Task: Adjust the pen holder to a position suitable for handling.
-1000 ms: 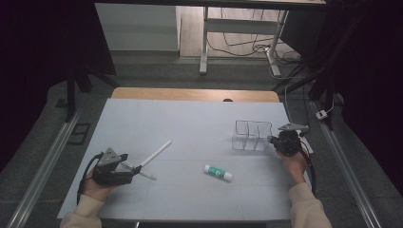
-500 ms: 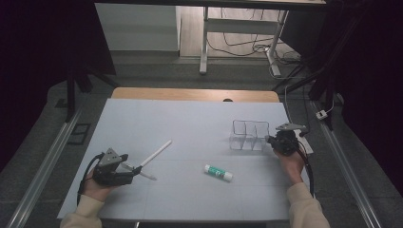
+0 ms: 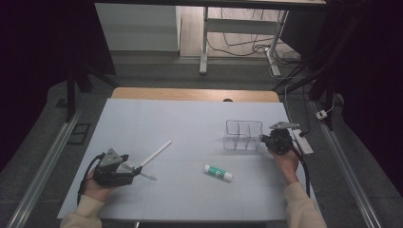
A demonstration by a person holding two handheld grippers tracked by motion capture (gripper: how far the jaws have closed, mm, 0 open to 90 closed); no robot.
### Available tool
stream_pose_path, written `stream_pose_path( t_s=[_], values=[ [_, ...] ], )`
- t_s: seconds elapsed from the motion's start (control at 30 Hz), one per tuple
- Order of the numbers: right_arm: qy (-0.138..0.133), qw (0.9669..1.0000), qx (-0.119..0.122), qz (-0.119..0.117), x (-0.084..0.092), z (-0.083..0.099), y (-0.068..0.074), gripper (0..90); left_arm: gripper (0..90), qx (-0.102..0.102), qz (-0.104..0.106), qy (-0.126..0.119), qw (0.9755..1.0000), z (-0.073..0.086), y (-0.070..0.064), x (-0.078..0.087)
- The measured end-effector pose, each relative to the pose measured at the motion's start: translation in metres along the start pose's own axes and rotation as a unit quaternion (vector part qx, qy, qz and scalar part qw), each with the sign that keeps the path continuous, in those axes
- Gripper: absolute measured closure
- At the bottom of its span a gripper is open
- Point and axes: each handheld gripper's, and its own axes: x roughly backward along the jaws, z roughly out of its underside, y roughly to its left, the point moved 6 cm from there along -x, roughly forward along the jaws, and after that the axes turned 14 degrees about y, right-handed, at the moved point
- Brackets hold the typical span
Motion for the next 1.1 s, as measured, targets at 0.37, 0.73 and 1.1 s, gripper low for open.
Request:
stream_pose_path(
  t_s=[0.37, 0.73, 1.1],
  values=[
    [-0.001, 0.9998, 0.018, -0.005, -0.005, -0.008, 0.015, 89.3, 26.3, -0.002, 0.000, 0.002, 1.0000, 0.000, 0.000, -0.001],
    [0.007, 0.9993, 0.034, -0.011, -0.014, -0.014, 0.031, 89.3, 26.3, -0.005, -0.001, 0.004, 1.0000, 0.000, -0.001, -0.001],
    [0.007, 0.9986, 0.049, -0.021, -0.017, -0.018, 0.044, 89.3, 26.4, -0.005, -0.002, 0.006, 1.0000, 0.001, 0.000, -0.002]
  ],
)
